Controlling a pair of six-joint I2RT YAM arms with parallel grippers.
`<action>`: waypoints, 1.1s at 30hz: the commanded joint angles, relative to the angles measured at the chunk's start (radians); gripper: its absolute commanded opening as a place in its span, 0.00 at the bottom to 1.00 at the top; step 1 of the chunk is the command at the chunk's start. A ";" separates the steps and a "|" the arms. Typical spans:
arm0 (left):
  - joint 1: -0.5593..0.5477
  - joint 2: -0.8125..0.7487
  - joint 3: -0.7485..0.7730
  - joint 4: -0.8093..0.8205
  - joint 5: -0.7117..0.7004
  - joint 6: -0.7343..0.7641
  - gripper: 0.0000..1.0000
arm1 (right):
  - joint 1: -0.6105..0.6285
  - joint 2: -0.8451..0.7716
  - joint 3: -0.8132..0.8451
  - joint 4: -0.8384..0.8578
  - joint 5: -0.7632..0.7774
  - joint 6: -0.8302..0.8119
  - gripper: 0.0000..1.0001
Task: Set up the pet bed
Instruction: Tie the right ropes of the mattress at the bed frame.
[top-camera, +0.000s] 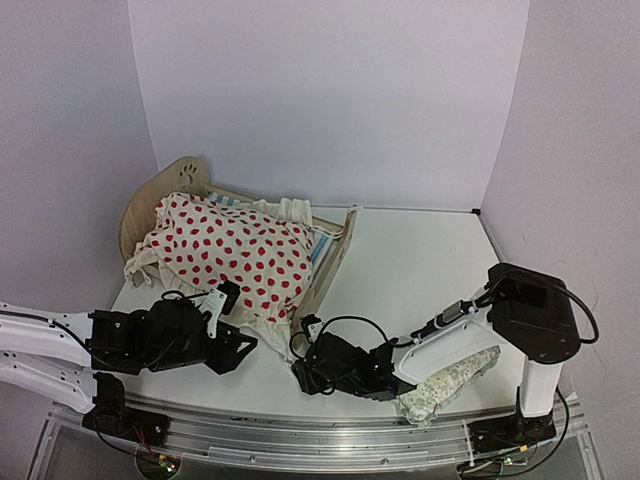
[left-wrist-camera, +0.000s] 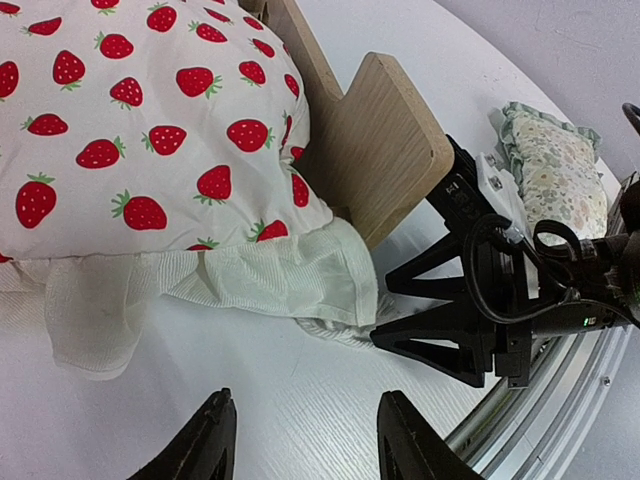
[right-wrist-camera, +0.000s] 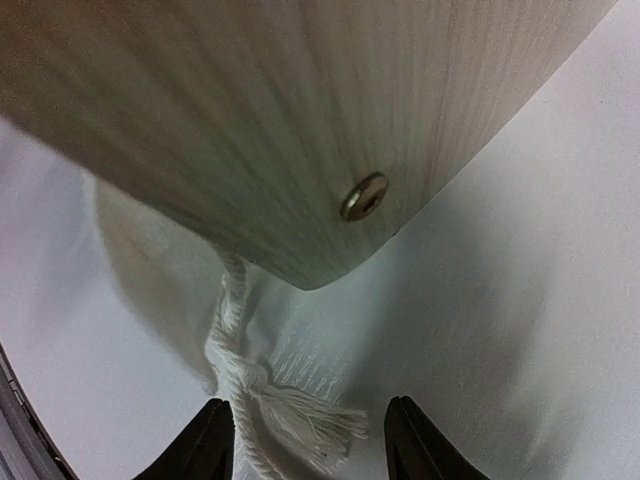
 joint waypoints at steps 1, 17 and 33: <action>-0.002 0.020 0.002 0.006 0.009 -0.005 0.50 | -0.018 0.027 0.022 -0.026 -0.118 0.000 0.49; -0.001 0.038 0.008 -0.001 0.015 -0.015 0.49 | -0.020 0.022 0.050 -0.184 -0.205 -0.078 0.34; -0.032 0.155 0.045 0.072 0.107 0.051 0.48 | -0.030 -0.025 0.083 -0.277 -0.176 -0.164 0.00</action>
